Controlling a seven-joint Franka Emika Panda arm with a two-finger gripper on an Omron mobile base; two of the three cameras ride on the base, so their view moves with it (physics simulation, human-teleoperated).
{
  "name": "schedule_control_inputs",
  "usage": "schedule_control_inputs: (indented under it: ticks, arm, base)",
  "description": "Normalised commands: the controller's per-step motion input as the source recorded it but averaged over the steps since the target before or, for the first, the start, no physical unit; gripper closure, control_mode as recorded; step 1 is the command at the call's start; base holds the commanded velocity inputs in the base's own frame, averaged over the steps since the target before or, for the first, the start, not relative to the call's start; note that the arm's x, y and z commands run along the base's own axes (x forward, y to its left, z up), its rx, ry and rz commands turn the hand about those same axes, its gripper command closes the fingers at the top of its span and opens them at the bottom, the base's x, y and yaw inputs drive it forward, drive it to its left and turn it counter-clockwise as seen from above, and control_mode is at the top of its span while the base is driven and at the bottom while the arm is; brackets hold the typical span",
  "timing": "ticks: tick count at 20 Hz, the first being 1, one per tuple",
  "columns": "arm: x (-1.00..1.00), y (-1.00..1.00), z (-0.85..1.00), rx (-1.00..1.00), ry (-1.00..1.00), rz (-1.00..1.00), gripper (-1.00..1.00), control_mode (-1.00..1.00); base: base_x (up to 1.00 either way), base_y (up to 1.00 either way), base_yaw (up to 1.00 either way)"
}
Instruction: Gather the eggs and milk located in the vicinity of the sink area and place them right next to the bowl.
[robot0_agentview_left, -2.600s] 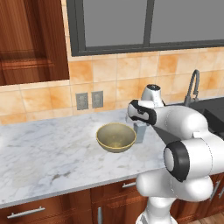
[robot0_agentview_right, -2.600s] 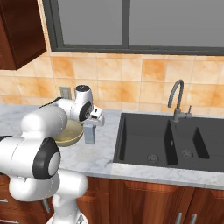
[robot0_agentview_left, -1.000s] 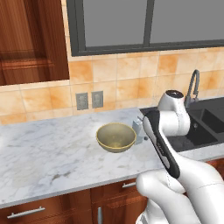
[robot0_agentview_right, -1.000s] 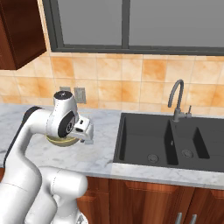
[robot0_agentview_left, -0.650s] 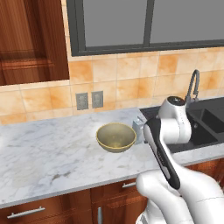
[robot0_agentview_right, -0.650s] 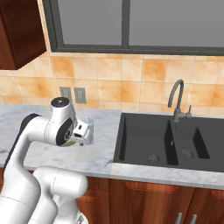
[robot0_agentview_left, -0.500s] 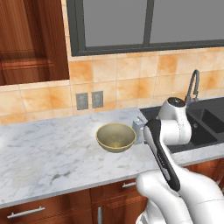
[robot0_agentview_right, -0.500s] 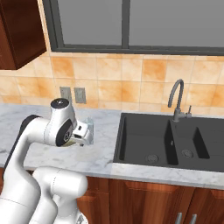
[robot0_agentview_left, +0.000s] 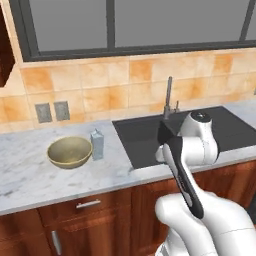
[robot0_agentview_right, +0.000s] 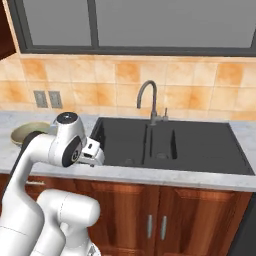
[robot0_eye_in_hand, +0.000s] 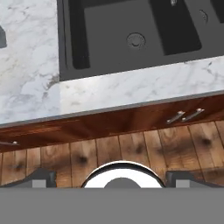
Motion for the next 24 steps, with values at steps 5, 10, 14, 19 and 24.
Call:
schedule_control_inputs:
  ticks: [5,10,14,19,24]
  arm:
    - [0.00,0.00,0.00,0.00,0.00,0.00,-1.00,1.00]
    - [0.00,0.00,0.00,0.00,0.00,0.00,-1.00,1.00]
    - [0.00,0.00,0.00,0.00,0.00,0.00,-1.00,1.00]
    - [0.00,0.00,0.00,0.00,0.00,0.00,-1.00,1.00]
    - [0.00,0.00,0.00,0.00,0.00,0.00,-1.00,1.00]
  base:
    - [0.00,-1.00,-0.04]
    - [0.00,-1.00,0.00]
    - [0.01,-1.00,0.00]
    - [0.26,-1.00,0.00]
    - [0.55,-1.00,0.10]
